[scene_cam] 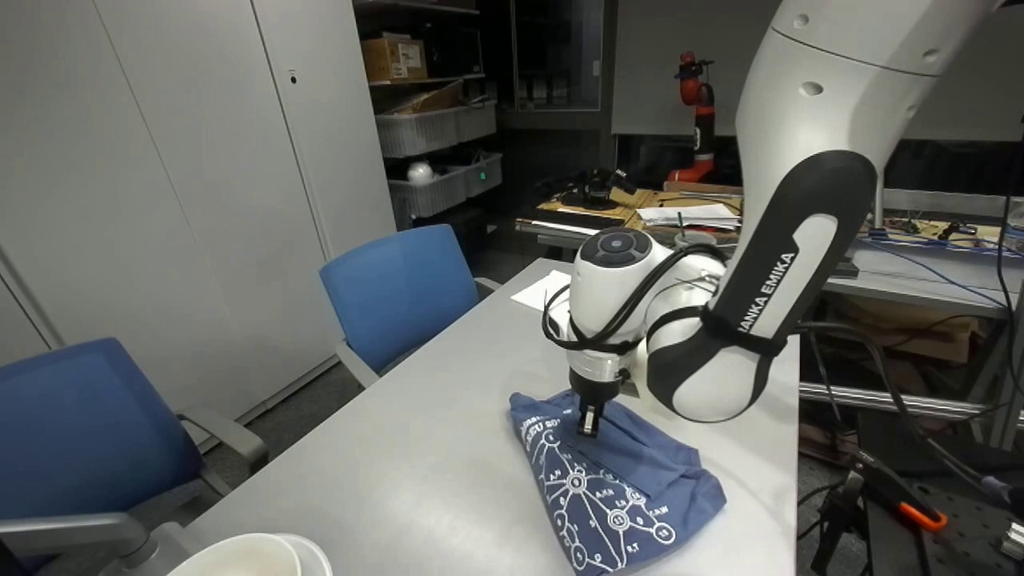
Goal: Fold the blue cloth in half
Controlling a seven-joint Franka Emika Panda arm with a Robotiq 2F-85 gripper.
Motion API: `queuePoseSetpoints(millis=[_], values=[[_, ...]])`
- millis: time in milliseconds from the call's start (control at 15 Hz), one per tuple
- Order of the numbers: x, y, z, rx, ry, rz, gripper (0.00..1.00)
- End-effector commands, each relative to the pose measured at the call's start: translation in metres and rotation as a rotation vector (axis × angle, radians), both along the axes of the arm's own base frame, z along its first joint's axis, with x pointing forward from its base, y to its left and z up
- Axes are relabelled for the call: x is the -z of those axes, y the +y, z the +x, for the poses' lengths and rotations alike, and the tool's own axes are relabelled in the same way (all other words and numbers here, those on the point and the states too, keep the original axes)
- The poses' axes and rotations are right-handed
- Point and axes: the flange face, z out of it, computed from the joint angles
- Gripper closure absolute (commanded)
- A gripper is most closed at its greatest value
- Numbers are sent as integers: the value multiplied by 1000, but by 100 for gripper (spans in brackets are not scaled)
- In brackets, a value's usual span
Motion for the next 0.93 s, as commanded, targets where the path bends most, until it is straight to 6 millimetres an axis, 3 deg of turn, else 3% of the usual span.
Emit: queuePoseSetpoints(millis=[0,333,800,867], values=[[-36,6,5,-45,-38,-168,99],[-62,5,-7,-5,-34,-331,99],[-82,-38,-35,136,-30,-465,99],[-83,-44,-40,159,-25,-469,73]])
